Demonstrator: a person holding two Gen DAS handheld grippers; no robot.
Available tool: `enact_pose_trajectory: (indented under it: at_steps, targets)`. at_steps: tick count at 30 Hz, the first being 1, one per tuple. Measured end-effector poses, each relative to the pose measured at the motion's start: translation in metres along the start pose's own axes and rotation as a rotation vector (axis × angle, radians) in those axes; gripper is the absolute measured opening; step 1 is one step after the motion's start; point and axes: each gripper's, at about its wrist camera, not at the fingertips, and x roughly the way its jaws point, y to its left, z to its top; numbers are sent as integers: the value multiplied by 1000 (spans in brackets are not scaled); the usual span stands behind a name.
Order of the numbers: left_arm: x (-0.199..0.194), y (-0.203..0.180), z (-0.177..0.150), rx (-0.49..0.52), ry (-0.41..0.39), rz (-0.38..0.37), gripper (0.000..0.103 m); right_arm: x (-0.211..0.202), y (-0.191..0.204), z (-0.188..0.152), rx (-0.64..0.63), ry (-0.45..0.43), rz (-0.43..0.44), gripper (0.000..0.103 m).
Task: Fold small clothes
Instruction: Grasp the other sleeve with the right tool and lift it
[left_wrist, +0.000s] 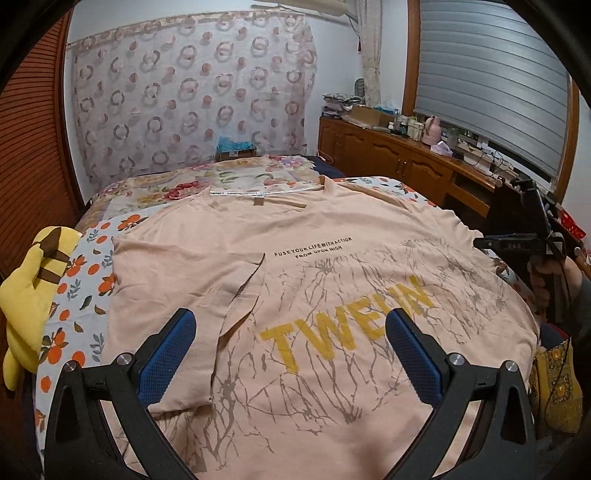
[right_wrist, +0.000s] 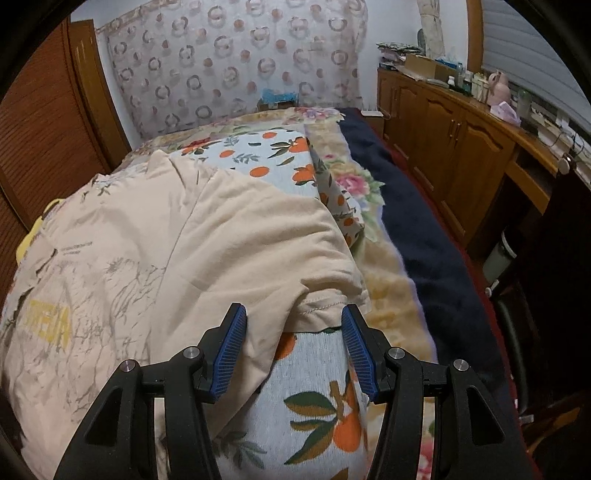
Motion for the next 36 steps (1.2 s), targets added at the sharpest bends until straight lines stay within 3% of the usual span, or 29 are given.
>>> enact_pose_trajectory:
  at_steps: [4,6,7,8,11,14,21,27,30,33,36]
  targets:
    - [3,-4,-4,-7,9,-13,103,-2,2,0,-37,-5,-28,50]
    - [4,-6,-5,-3,10,-13,103,-4,5,-1,-63,-11,-49,41]
    - [4,-7,-6,-2,11,-14,103,-6,8,-1,-89,-15,-64,27]
    - [4,-7,-6,-2,11,-14,103,-7,11,-2,-112,-15,-56,21]
    - [4,-7,-7,-4,11,-12,103,-8,22,-5,-173,-20,-69,10]
    - [4,-7,-8,-10,11,-8,103,-14,28,-5,-204,-51,-100,8]
    - [1,-2,-11,-37,3,-6,103,-47,48,10,-230,-166,-51,8]
    - [-1,0,-11,-36,-2,1,103,-78,114,19,-368,-251,52,8]
    - [-4,3,-12,-39,-6,4,103,-79,146,16,-416,-232,153,8]
    - [-7,7,-12,-48,-10,7,103,-73,163,10,-444,-208,188,29]
    - [-8,9,-12,-54,-15,9,103,-70,158,5,-421,-185,240,32]
